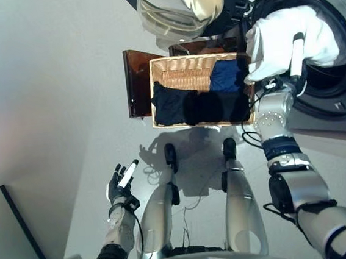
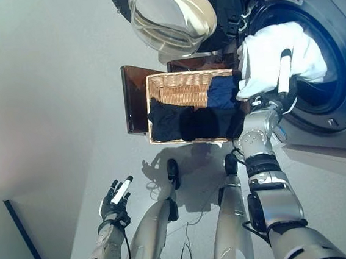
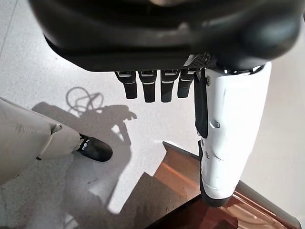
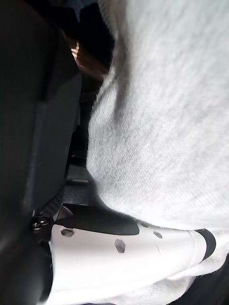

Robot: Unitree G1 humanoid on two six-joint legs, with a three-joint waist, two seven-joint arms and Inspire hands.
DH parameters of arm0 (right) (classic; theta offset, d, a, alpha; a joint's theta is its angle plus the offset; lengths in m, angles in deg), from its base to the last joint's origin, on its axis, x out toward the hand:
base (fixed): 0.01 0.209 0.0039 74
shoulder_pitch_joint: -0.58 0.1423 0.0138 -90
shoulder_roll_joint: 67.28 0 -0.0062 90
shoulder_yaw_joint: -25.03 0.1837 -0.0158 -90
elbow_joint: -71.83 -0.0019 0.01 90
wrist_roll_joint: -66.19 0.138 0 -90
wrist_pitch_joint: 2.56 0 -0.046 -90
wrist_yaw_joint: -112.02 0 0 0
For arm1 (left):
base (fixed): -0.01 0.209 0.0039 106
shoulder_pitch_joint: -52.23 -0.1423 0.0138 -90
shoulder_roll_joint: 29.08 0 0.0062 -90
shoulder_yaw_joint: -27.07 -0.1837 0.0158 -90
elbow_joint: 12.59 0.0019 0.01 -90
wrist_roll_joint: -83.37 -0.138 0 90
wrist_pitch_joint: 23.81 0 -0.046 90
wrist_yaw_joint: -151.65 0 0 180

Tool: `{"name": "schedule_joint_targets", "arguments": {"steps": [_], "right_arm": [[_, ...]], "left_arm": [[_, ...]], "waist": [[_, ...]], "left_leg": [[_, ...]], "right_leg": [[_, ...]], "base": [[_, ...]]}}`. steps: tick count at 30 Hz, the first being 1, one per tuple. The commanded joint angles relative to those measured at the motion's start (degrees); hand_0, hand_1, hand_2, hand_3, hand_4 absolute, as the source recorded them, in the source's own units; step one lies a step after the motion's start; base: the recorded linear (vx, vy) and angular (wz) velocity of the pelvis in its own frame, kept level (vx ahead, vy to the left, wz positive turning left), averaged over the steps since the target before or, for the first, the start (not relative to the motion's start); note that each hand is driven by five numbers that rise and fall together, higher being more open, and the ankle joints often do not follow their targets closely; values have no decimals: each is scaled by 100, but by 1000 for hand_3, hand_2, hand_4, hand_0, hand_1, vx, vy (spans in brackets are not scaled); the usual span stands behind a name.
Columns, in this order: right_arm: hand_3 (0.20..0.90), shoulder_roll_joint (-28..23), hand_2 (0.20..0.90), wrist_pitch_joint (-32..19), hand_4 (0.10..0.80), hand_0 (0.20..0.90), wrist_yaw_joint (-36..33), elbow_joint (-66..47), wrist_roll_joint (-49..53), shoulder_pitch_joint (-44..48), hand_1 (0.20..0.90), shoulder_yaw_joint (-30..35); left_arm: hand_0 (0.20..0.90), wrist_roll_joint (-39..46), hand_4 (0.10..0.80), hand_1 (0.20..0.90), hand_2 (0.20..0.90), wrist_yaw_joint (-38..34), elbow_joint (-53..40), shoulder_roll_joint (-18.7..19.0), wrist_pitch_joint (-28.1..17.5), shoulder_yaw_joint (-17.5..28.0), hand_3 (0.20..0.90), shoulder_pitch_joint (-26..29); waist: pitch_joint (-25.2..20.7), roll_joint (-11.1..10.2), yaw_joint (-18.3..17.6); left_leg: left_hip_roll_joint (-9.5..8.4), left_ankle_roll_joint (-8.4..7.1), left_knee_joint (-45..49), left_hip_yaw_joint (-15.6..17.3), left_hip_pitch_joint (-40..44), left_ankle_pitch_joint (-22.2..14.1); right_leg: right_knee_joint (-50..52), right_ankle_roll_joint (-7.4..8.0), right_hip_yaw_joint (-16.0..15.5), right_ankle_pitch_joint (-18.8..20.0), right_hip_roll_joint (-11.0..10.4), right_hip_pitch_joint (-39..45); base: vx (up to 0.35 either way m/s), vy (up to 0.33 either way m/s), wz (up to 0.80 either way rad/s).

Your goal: Pick up the clothes and place them into the washing machine

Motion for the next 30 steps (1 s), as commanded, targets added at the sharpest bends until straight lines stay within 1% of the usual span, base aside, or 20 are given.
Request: {"name": "schedule_joint_targets", "arguments": {"steps": [1, 5, 7, 10, 11, 12, 17, 19, 20, 24, 25, 26, 28, 30], "right_arm": [[200, -841, 200, -445, 300, 200, 306, -207, -162, 888, 200, -88], [200, -954, 200, -449, 300, 200, 287, 42, -62, 1282, 200, -134], [200, -1022, 200, -493, 300, 200, 237, 315, 147, 1739, 200, -129], [200, -1070, 200, -496, 300, 200, 242, 415, 219, 1872, 200, -144], [200, -1120, 200, -487, 300, 200, 238, 551, 291, 2031, 200, -137], [200, -1124, 200, -486, 300, 200, 244, 559, 296, 2038, 200, -139], [200, -1307, 200, -501, 300, 200, 270, 991, 596, 2442, 200, -52], [200, -1526, 200, -447, 300, 200, 246, 1302, 684, 2651, 200, -13], [200, -1553, 200, -437, 300, 200, 260, 1337, 697, 2683, 200, -22], [200, -1938, 200, -293, 300, 200, 246, 1729, 724, 2991, 200, -106], [200, -2044, 200, -248, 300, 200, 226, 1845, 706, 3091, 200, -150], [200, -2148, 200, -199, 300, 200, 232, 1967, 709, 3216, 200, -201], [200, -2347, 200, -144, 300, 200, 201, 2157, 707, 3371, 200, -289], [200, -2479, 200, -133, 300, 200, 181, 2231, 712, 3495, 200, -371]], "left_arm": [[900, 149, 800, 900, 900, -40, -322, 352, -140, -251, 900, -262], [900, 166, 800, 900, 900, -19, -387, 386, -147, -293, 900, -245], [900, 244, 800, 900, 900, 10, -460, 425, -144, -339, 900, -256], [900, 268, 800, 900, 900, 13, -494, 431, -159, -353, 900, -251], [900, 282, 800, 900, 900, 30, -521, 431, -154, -387, 900, -249], [900, 282, 800, 900, 900, 30, -520, 429, -154, -386, 900, -245], [900, 354, 800, 900, 900, 92, -762, 463, -196, -488, 900, -226], [900, 371, 800, 900, 900, 134, -918, 502, -223, -544, 900, -232], [900, 373, 800, 900, 900, 133, -927, 497, -222, -551, 900, -226], [900, 407, 800, 900, 900, 211, -1113, 517, -236, -656, 900, -246], [900, 411, 800, 900, 900, 222, -1159, 532, -240, -691, 900, -249], [900, 422, 800, 900, 900, 227, -1208, 528, -238, -724, 900, -237], [900, 429, 800, 900, 900, 249, -1310, 538, -239, -800, 900, -244], [900, 443, 800, 900, 900, 249, -1363, 538, -246, -834, 900, -250]], "waist": [[-264, 41, 21], [-237, 74, 52], [-203, 152, 89], [-181, 181, 104], [-159, 232, 122], [-159, 233, 123], [-48, 445, 184], [10, 560, 219], [9, 566, 228], [74, 682, 272], [94, 702, 278], [102, 741, 309], [102, 781, 342], [103, 815, 358]], "left_leg": [[75, -455, 464, -41, -150, -430], [65, -471, 394, -32, -153, -387], [58, -482, 308, -18, -159, -336], [55, -483, 285, -13, -173, -318], [45, -488, 260, -7, -195, -299], [45, -488, 260, -6, -197, -298], [8, -492, 223, 18, -329, -246], [-7, -488, 242, 30, -426, -233], [-9, -488, 246, 32, -441, -233], [-25, -494, 272, 60, -585, -209], [-43, -498, 278, 55, -601, -244], [-35, -496, 286, 66, -702, -193], [-48, -512, 325, 76, -820, -227], [-48, -523, 356, 85, -967, -174]], "right_leg": [[-261, 273, -6, -201, -374, 327], [-252, 263, 6, -217, -361, 290], [-223, 251, 31, -233, -348, 219], [-182, 248, 38, -240, -351, 166], [-154, 243, 56, -251, -345, 111], [-151, 242, 58, -252, -345, 106], [-54, 245, 123, -270, -366, -144], [37, 250, 173, -290, -387, -310], [54, 251, 179, -294, -388, -332], [215, 250, 256, -333, -388, -574], [276, 256, 273, -409, -407, -622], [315, 249, 289, -375, -391, -744], [443, 249, 318, -470, -408, -911], [504, 235, 365, -444, -391, -1069]], "base": [[0, 0, 0], [0, 0, 0], [-4, -1, -2], [0, 0, 0], [0, 0, 0], [0, 0, 0], [-15, 3, -3], [-32, 11, 7], [-21, 9, 5], [-15, -4, 3], [-31, -9, 2], [-6, -14, 4], [-24, -18, 6], [-41, -21, 7]]}}
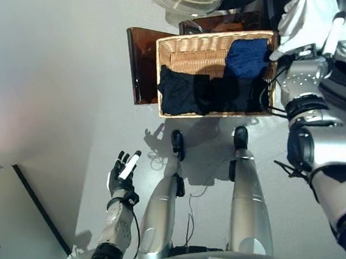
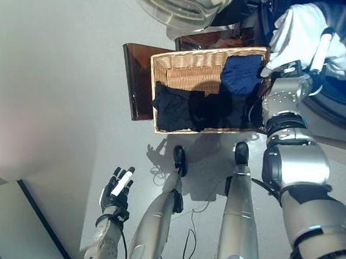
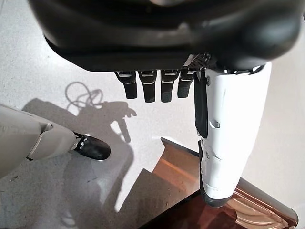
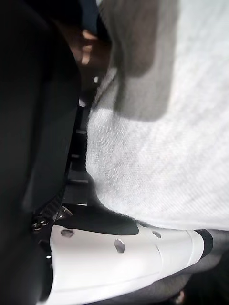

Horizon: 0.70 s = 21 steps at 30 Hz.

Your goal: Pick up the clothes and place them into the washing machine

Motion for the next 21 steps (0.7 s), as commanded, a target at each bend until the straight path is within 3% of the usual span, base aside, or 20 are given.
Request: {"name": "schedule_joint_targets", "arguments": {"steps": [1, 21], "right_arm": [[200, -1298, 200, -271, 300, 200, 190, -438, -281, 1342, 200, -801], [200, -2581, 200, -389, 300, 200, -27, -110, -247, 2186, 200, -1352]], "left_arm": [[900, 197, 800, 900, 900, -15, -481, 150, -246, -357, 900, -134], [900, 282, 800, 900, 900, -102, -645, 213, -345, -331, 900, -156]], "waist": [[115, 809, -12], [115, 845, -140]], "left_leg": [[295, -641, 464, -64, -309, -382], [267, -660, 436, 15, -341, -447]], "right_leg": [[-495, 149, 8, -70, -126, 239], [-300, 165, 162, -198, -76, -24]], "base": [[1, -25, 5], [6, 0, -1]]}}
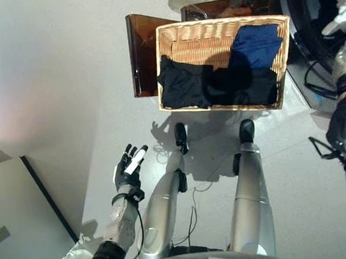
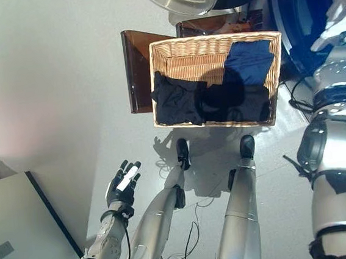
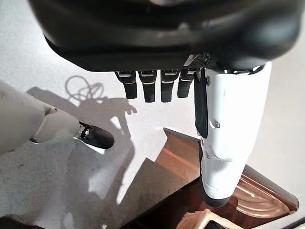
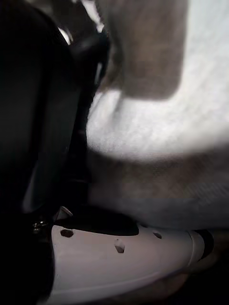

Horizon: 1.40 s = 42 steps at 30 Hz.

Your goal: Pick up the clothes and place them into the washing machine

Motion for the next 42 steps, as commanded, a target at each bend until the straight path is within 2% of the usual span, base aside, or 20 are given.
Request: {"name": "schedule_joint_targets", "arguments": {"steps": [1, 8, 14, 15, 32, 37, 42], "right_arm": [[200, -1136, 200, -694, 300, 200, 192, -752, -134, 1235, 200, -1113], [200, -758, 200, -1321, 300, 200, 103, -1314, 64, 920, 200, -665], [200, -640, 200, -1595, 300, 200, -33, -1599, -32, 740, 200, -414], [900, -651, 900, -1598, 800, 900, -91, -1545, -48, 744, 900, -386], [900, -428, 900, -1386, 800, 900, -74, -1601, -162, 643, 900, -440], [900, -209, 900, -1284, 800, 900, -28, -1799, -369, 417, 900, -473], [900, 238, 900, -1150, 800, 900, -151, -2103, -752, -49, 900, -460]], "left_arm": [[900, 111, 800, 900, 900, -103, -253, 184, -330, 17, 900, -168], [900, 148, 800, 900, 900, -178, -147, 131, -336, 55, 900, -110], [900, 138, 800, 900, 900, -229, -138, 128, -401, 129, 900, -99], [900, 130, 800, 900, 900, -245, -138, 129, -410, 139, 900, -107], [900, 157, 800, 900, 900, -262, -139, 149, -401, 195, 900, -141], [900, 156, 800, 900, 900, -249, -152, 159, -422, 226, 900, -129], [900, 162, 800, 900, 900, -277, -361, 196, -465, 263, 900, -175]], "waist": [[124, 845, -226], [124, 878, -252], [123, 916, -240], [121, 923, -238], [100, 901, -216], [124, 823, -224], [124, 689, -212]], "left_leg": [[390, -609, 435, -37, -99, -486], [389, -608, 404, -27, -57, -487], [373, -616, 363, -35, -10, -467], [372, -619, 363, -28, -14, -460], [358, -599, 352, 11, 40, -474], [381, -596, 396, 16, 21, -485], [407, -592, 458, 12, -95, -477]], "right_leg": [[-713, 199, -79, -52, -35, 505], [-710, 187, -70, -67, -16, 518], [-719, 191, -80, -64, -22, 566], [-725, 191, -78, -56, -19, 569], [-895, 177, -46, 28, 8, 681], [-971, 173, -80, 77, 22, 717], [-1103, 163, -131, 185, 43, 709]], "base": [[0, 0, 0], [0, 0, 0], [0, 0, 0], [0, 0, 0], [0, 1, 0], [-7, 0, 0], [-40, 1, -2]]}}
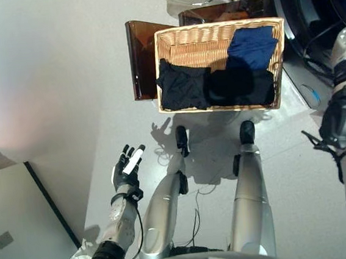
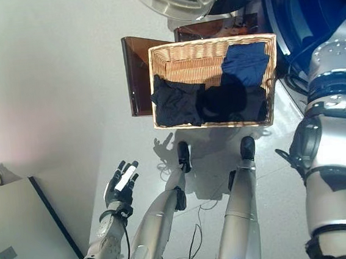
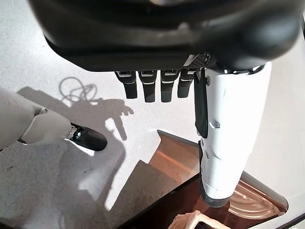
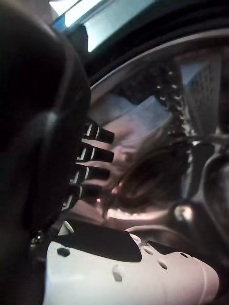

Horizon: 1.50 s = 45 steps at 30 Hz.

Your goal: Pick up the clothes and place them into the washing machine

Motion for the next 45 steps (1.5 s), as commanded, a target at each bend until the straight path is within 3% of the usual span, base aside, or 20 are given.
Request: {"name": "schedule_joint_targets", "arguments": {"steps": [1, 7, 15, 25, 29, 37, 45], "right_arm": [[900, -336, 900, -126, 800, 900, 134, -941, -750, 108, 900, -721], [900, 546, 900, 40, 800, 900, -33, -1610, -1237, -476, 900, -817], [900, 968, 900, 361, 800, 900, -75, -1874, -1766, -942, 900, -989], [900, 963, 900, 1322, 800, 900, -602, -2735, -4742, -2363, 900, -1397], [900, 750, 900, 1792, 800, 900, -627, -2764, -5824, -2559, 900, -1616], [900, -384, 900, 3139, 800, 900, -140, -2575, -8956, -2312, 900, -2734], [900, -867, 900, 3733, 800, 900, 504, -1983, -11133, -1857, 900, -3806]], "left_arm": [[900, 51, 800, 900, 900, -160, -326, 201, -445, 206, 900, -182], [900, -7, 800, 900, 900, -249, -693, 300, -403, 233, 900, -324], [900, -24, 800, 900, 900, -302, -918, 394, -435, 431, 900, -474], [900, -366, 800, 900, 900, -417, -1067, 383, -601, 796, 900, -660], [900, -428, 800, 900, 900, -385, -992, 368, -650, 893, 900, -684], [900, -492, 800, 900, 900, -133, -913, 355, -641, 1171, 900, -664], [900, -529, 800, 900, 900, 128, -758, 283, -594, 1343, 900, -587]], "waist": [[158, 607, -158], [158, 456, -128], [158, 387, -96], [158, 94, -179], [158, -17, -189], [158, -198, -192], [158, -312, -146]], "left_leg": [[355, -592, 468, 12, -230, -476], [365, -568, 585, 1, -432, -483], [340, -550, 645, 13, -596, -472], [393, -531, 661, -37, -519, -435], [427, -539, 631, -65, -396, -424], [471, -571, 581, -120, -158, -420], [498, -591, 583, -151, -15, -443]], "right_leg": [[-965, 134, -132, 133, -22, 524], [-1125, 113, -175, 293, -6, 472], [-1306, 115, -179, 428, -37, 469], [-1435, 109, -296, 499, -9, 705], [-1504, 113, -343, 508, 10, 871], [-1613, 133, -413, 549, 34, 1144], [-1651, 143, -450, 532, 44, 1335]], "base": [[0, 0, 0], [-44, 18, -4], [-18, 27, 4], [0, -3, 6], [7, -5, -5], [6, -2, -3], [2, 2, 0]]}}
